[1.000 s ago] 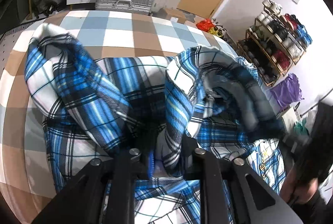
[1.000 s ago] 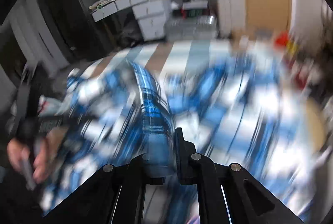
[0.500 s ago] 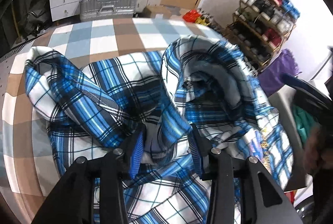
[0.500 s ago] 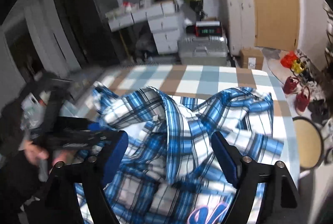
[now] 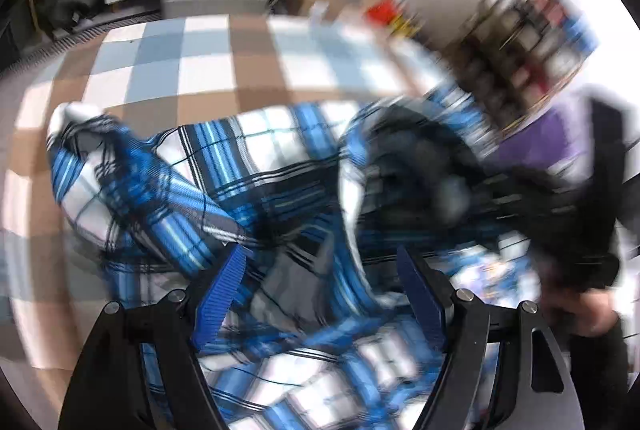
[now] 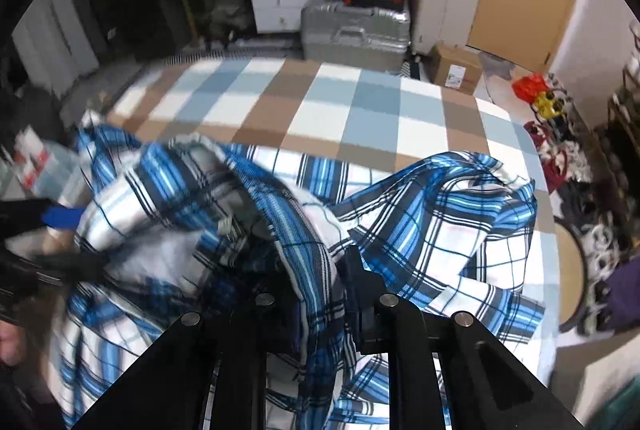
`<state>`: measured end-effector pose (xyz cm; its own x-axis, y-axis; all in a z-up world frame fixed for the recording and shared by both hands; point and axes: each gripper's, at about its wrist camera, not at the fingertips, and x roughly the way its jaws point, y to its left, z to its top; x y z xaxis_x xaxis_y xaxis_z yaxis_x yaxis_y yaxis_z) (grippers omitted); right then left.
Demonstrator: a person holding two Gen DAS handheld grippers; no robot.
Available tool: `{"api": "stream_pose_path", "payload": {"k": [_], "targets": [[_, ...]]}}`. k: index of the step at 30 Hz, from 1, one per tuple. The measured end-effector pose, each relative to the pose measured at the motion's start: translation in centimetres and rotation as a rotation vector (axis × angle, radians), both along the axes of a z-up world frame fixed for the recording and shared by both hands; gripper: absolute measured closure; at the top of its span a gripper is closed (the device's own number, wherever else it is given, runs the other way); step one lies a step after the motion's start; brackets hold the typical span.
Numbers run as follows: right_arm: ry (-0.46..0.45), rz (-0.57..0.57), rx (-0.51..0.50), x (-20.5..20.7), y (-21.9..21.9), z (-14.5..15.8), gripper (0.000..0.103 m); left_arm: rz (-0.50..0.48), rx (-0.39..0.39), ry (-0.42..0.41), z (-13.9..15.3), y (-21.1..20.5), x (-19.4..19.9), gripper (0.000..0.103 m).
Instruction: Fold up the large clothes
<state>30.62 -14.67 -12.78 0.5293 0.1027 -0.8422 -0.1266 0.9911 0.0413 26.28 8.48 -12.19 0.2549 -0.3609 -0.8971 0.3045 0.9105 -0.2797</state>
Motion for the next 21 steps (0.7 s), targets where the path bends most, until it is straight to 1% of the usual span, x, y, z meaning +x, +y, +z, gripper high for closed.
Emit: {"api": "stream_pose_path", "payload": {"k": [1, 2, 3, 4, 5, 7, 8, 10, 11, 12, 14, 15, 17, 19, 20, 21], "targets": [[-0.008, -0.013, 0.019, -0.1, -0.6, 0.1, 0.090, -0.017, 0.082, -0.001, -0.6, -1.1, 0.4, 0.029], [-0.019, -0.021, 0.015, -0.1, -0.9, 0.1, 0.094, -0.028, 0.137, -0.002, -1.3, -1.9, 0.7, 0.041], [-0.030, -0.027, 0.007, -0.1, -1.1, 0.3, 0.097, -0.037, 0.157, -0.007, -1.5, -2.3, 0.9, 0.055], [-0.050, -0.034, 0.008, -0.1, -1.4, 0.5, 0.097, -0.041, 0.191, -0.008, -1.7, -2.6, 1.1, 0.093], [-0.066, -0.041, 0.012, 0.0, -1.7, 0.7, 0.097, -0.056, 0.229, -0.006, -1.7, -3.1, 1.5, 0.102], [-0.098, -0.069, 0.035, 0.7, -2.3, 1.4, 0.098, -0.050, 0.248, -0.050, -0.8, -3.3, 2.2, 0.102], [-0.106, -0.077, 0.042, 1.3, -2.4, 1.6, 0.098, -0.029, 0.291, -0.110, 0.4, -3.4, 3.0, 0.102], [-0.118, -0.090, 0.059, 3.1, -2.5, 2.4, 0.099, 0.003, 0.337, -0.158, 1.9, -2.8, 4.4, 0.102], [-0.122, -0.091, 0.064, 3.8, -2.4, 2.6, 0.099, 0.026, 0.375, -0.192, 3.3, -2.7, 5.7, 0.102], [-0.129, -0.096, 0.062, 4.9, -2.3, 3.1, 0.100, 0.036, 0.401, -0.220, 4.1, -2.7, 6.2, 0.102], [-0.142, -0.105, 0.080, 6.5, -2.0, 4.2, 0.100, 0.059, 0.480, -0.289, 6.1, -2.7, 8.0, 0.102], [-0.152, -0.121, 0.097, 7.5, -2.1, 5.0, 0.100, 0.081, 0.482, -0.296, 6.9, -2.5, 8.8, 0.102], [-0.175, -0.153, 0.133, 8.6, -2.4, 6.2, 0.101, 0.114, 0.426, -0.263, 8.4, -1.9, 10.2, 0.102], [-0.196, -0.193, 0.179, 9.2, -3.3, 8.0, 0.101, 0.145, 0.372, -0.256, 9.3, -1.2, 9.9, 0.102], [-0.213, -0.199, 0.210, 9.0, -3.7, 8.7, 0.101, 0.163, 0.320, -0.255, 10.0, -0.8, 9.0, 0.102], [-0.239, -0.206, 0.248, 8.1, -4.4, 9.6, 0.101, 0.168, 0.287, -0.256, 9.8, -0.9, 8.4, 0.102]]}}
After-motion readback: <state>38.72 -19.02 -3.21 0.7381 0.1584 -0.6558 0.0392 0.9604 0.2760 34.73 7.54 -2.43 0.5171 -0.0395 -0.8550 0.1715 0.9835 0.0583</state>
